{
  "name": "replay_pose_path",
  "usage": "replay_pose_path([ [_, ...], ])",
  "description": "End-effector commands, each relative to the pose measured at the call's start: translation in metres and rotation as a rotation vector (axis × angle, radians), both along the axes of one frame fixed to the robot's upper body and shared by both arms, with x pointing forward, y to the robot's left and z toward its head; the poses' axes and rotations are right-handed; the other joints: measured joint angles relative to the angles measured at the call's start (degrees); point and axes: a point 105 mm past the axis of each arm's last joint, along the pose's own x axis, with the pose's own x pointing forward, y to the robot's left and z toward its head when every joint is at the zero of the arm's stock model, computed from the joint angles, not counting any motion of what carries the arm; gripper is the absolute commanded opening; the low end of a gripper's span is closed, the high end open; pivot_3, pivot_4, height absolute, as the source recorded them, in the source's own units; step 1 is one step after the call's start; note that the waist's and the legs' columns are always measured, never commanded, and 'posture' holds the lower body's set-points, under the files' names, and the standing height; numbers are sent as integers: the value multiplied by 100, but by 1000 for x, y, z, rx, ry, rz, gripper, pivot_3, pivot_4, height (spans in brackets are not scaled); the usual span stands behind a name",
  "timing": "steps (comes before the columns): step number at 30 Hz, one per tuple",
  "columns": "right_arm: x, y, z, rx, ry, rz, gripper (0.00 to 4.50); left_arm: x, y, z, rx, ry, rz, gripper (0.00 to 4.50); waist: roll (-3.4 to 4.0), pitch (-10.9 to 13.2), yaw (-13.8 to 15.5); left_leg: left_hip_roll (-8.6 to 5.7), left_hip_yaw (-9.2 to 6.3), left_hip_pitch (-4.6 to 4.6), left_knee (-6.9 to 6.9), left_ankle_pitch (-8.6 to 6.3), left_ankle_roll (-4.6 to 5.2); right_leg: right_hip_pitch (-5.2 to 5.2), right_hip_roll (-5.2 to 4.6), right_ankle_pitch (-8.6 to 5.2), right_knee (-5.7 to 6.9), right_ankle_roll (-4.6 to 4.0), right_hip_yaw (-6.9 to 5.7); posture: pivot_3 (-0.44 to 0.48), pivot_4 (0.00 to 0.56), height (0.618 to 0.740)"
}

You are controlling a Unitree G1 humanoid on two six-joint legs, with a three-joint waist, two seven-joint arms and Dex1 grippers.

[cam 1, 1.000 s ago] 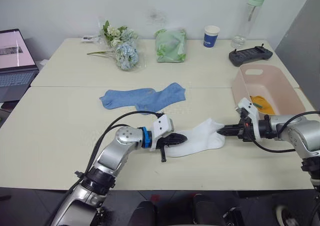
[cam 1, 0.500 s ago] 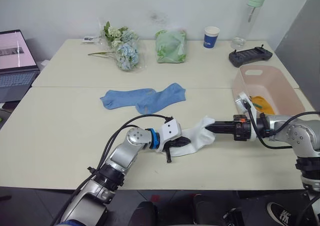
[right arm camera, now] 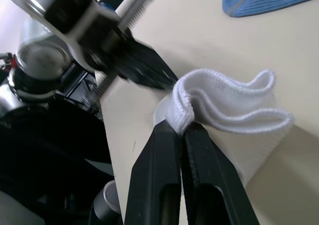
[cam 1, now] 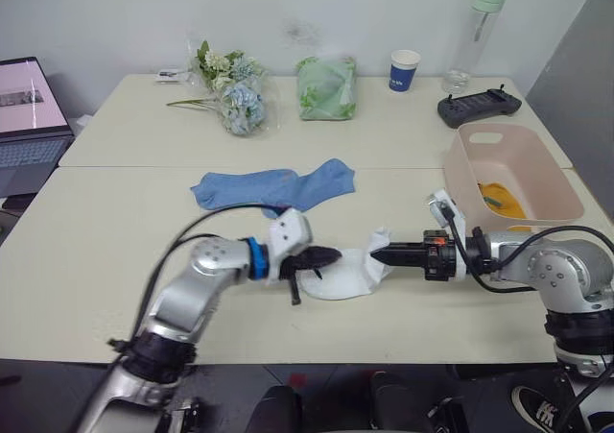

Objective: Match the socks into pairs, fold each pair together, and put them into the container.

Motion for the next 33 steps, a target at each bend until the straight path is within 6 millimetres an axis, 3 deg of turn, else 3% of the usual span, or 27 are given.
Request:
replay_pose_path([
  [1,-3,18,2,-1,-52,55,0,-6,30,28,41,-30,44,17,0,0,-10,1,0,1,-1,0,0,0,2,0,0,0,-1,0,150,740],
  [5,-8,28,-10,-40,-47,102,0,0,52,21,78,-24,133,17,4,2,2,0,2,3,-4,0,1,1,3,0,-3,0,1,0,150,740],
  [9,-2,36,-12,-45,-72,93,0,0,52,11,60,-6,162,17,1,3,18,-1,-1,-2,-3,2,-3,1,2,0,-9,0,-3,0,150,740],
  [14,-6,35,6,5,-74,132,1442,-5,44,5,50,-4,152,0,2,4,16,0,-3,-2,-4,10,-18,0,2,0,-8,-1,-3,0,150,740],
  [19,-13,30,28,46,-69,175,3221,1,44,12,46,-32,146,0,2,4,17,0,-2,-3,-5,2,-5,-1,2,0,-7,-1,-3,0,150,740],
  [26,-9,23,32,18,-105,138,3221,4,33,14,30,-39,101,0,2,4,15,0,1,-4,-5,-1,0,-1,2,0,-11,-1,-1,0,150,740],
  [33,-12,33,24,11,-106,151,3221,9,33,11,36,-46,95,0,2,4,8,1,0,-2,-5,-1,1,-2,3,0,-3,-1,-3,0,150,740],
])
